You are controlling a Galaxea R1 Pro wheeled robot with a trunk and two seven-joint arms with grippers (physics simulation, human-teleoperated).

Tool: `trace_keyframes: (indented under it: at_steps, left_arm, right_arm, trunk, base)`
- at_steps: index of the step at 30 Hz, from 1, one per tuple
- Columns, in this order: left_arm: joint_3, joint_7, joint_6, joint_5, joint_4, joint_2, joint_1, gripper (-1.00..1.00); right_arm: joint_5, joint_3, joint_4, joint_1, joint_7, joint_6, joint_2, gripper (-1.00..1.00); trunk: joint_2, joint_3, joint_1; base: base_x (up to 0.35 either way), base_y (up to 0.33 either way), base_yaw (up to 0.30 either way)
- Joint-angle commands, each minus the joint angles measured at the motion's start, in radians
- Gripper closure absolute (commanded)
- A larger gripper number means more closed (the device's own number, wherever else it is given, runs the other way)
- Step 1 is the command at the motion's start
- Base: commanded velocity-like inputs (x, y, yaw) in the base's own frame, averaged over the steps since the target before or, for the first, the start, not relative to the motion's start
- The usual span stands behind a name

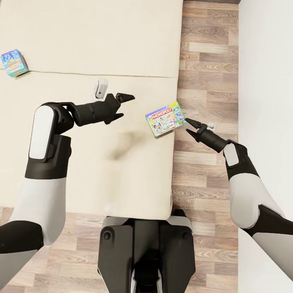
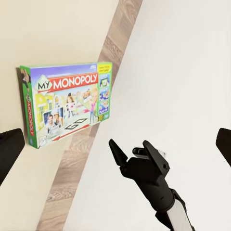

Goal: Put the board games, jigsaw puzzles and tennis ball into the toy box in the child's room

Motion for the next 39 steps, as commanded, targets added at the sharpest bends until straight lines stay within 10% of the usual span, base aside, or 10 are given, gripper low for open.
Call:
trace_keyframes:
  at_steps: [1,39]
  left_arm:
    - [-0.001,0.01,-0.001,0.011,-0.001,0.001,-0.001,-1.0]
    - [-0.001,0.009,-0.001,0.014,-0.005,0.001,-0.001,-1.0]
  right_arm:
    - [-0.002,-0.002,0.0,-0.001,0.002,0.006,-0.001,-1.0]
    - [-0.003,-0.004,-0.001,-0.002,-0.045,0.007,-0.076,-1.0]
  trunk:
    - [-0.009,-0.004,0.004]
    - [-0.205,-0.092,0.112]
  base:
    - [0.0,0.0,0.0]
    - [0.0,0.0,0.0]
